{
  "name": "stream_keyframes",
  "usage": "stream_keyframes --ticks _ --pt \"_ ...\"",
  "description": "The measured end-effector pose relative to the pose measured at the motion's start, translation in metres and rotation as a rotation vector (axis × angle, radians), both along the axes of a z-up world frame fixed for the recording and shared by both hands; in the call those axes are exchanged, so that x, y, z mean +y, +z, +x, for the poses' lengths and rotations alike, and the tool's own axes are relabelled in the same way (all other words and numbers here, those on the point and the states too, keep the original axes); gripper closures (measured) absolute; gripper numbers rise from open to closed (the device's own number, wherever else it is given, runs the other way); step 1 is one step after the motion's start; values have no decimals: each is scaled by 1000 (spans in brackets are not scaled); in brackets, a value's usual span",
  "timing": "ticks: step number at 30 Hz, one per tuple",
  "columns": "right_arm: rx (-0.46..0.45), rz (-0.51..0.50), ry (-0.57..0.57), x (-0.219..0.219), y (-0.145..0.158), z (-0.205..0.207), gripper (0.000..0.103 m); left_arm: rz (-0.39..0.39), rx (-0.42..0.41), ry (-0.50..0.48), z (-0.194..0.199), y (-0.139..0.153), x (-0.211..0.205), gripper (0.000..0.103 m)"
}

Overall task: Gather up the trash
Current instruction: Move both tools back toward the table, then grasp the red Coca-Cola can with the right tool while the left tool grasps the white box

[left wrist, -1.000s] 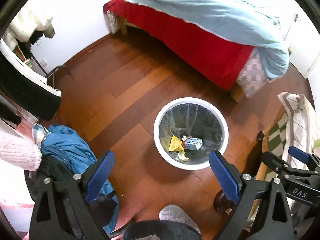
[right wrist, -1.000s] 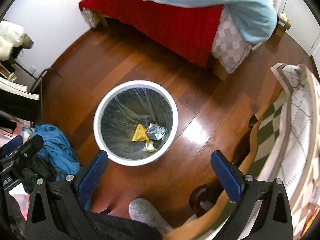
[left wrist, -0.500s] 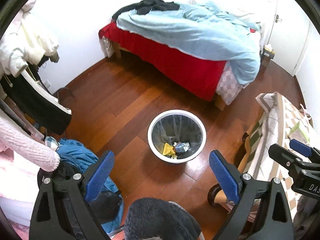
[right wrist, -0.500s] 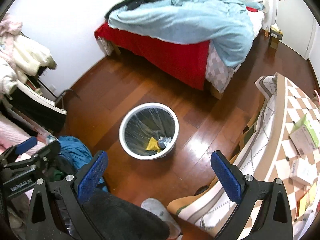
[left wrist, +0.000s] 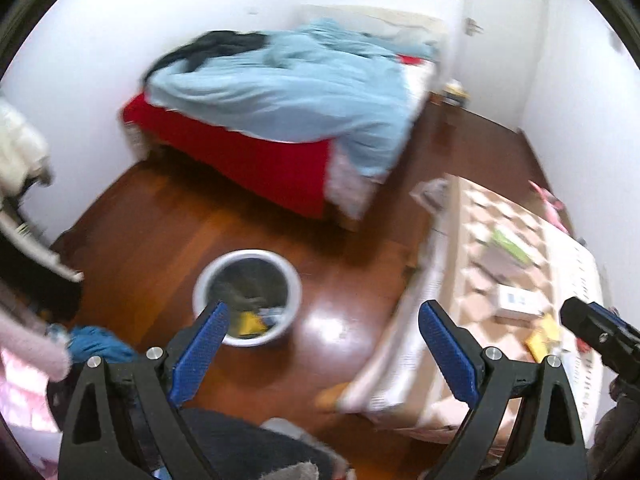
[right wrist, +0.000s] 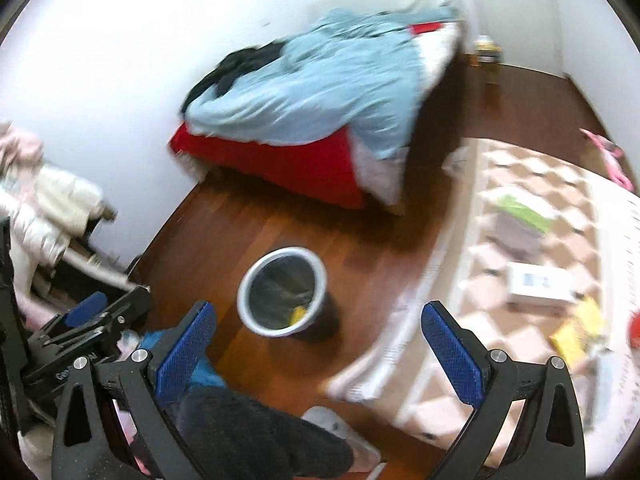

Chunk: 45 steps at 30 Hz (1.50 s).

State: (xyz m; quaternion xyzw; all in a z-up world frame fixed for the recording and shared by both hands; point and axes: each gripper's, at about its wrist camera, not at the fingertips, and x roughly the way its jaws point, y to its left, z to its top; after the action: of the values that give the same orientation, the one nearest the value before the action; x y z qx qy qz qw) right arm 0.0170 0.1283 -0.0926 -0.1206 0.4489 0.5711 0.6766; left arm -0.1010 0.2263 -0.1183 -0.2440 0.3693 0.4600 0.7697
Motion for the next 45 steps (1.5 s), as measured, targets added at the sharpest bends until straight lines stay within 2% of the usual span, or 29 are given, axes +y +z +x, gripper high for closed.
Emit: stream_keyframes --ticks 5,8,12,17,23,30,32,34,40,42,45 --pt "-38 -36 -213 -56 0 79 0 -40 12 -152 94 -20 -23 6" --pt "-52 -78 -352 -90 -10 132 0 -27 49 -287 151 -36 -38 6" --pt "-22 -150 -491 -133 -35 204 0 35 211 -549 226 -73 -60 7" --pt "-14 -233 -601 -171 -68 263 0 91 407 -823 284 -122 -80 7" --pt "5 -276 -698 -201 -110 306 0 142 575 -1015 316 -160 -98 7" --pt "-9 -281 -766 -207 -149 338 0 137 655 -1089 336 -182 -102 7" --pt "-11 -272 -771 -207 -155 342 0 144 650 -1098 336 -184 -102 18" --pt "-16 -276 -776 -205 -162 347 0 140 667 -1099 337 -189 -101 41" --pt "-16 -270 -786 -201 -173 353 0 147 654 -1103 334 -192 -100 46" --pt "-27 -269 -784 -199 -173 354 4 149 649 -1103 333 -191 -102 48" --pt "-38 -270 -780 -196 -176 357 18 153 645 -1099 331 -190 -102 51"
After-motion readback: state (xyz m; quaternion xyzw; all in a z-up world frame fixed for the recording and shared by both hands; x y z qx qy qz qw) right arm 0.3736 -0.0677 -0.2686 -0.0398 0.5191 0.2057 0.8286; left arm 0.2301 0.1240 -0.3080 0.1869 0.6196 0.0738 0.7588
